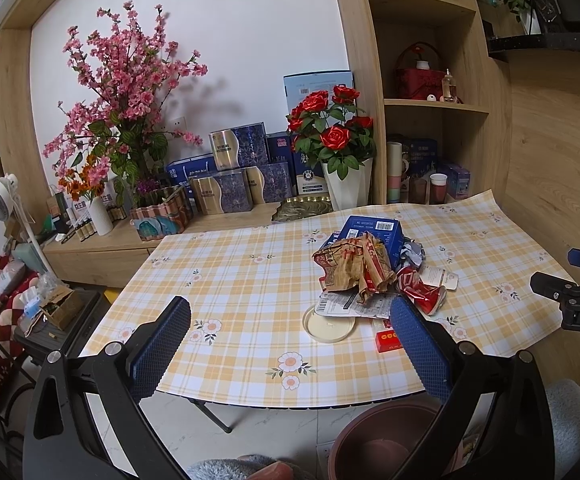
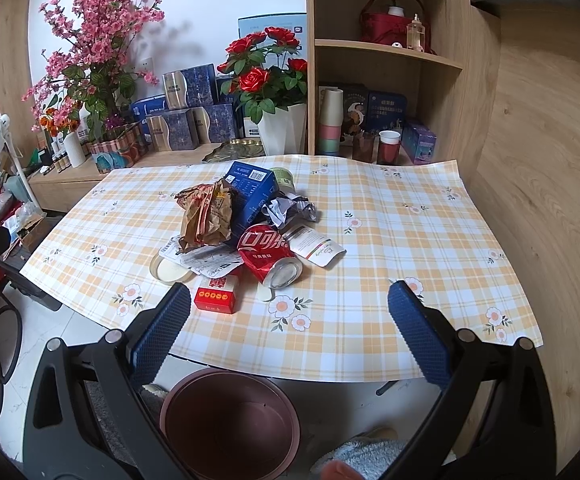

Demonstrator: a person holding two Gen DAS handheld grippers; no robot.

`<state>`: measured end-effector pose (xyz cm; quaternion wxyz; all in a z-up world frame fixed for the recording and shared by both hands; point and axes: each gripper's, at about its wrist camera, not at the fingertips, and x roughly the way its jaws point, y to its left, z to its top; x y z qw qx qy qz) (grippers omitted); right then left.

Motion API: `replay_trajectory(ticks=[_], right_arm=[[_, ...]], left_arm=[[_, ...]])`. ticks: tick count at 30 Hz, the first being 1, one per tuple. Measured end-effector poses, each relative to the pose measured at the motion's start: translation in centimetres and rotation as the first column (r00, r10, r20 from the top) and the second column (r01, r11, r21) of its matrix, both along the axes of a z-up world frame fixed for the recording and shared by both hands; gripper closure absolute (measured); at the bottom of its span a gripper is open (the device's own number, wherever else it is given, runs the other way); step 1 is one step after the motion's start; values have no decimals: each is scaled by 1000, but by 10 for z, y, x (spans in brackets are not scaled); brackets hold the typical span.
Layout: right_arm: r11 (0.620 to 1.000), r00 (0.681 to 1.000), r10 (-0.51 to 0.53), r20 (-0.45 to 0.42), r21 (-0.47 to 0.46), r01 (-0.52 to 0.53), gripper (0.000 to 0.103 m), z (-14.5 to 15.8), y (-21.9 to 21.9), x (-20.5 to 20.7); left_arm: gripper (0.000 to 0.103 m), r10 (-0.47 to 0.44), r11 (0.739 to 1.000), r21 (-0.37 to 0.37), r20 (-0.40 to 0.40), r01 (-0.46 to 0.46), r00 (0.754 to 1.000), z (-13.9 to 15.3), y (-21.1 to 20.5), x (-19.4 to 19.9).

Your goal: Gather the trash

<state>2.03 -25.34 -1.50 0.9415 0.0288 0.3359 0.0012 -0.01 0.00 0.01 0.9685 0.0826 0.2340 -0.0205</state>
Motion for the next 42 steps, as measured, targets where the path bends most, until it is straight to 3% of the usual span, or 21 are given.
replay_trajectory(ticks=[24,31,38,42], right_arm=[[1000,1000,1,-4,0,-1,6,0,1,0],[1000,1000,-6,-8,14,6,6,-8,-2,-1],[997,1000,-22,10,76,21,6,-13,-9,4],[996,1000,-25,17,81,24,6,-19,-11,7]], left_arm=[[5,1,1000,-3,-4,-1,1000,6,3,-1],[5,8,1000,-7,-10,-8,1000,-8,3,4],[5,7,999,-32,-43,-8,999,-23,13,17],[5,-46,993,-114,-77,37,996,-35,19,24]])
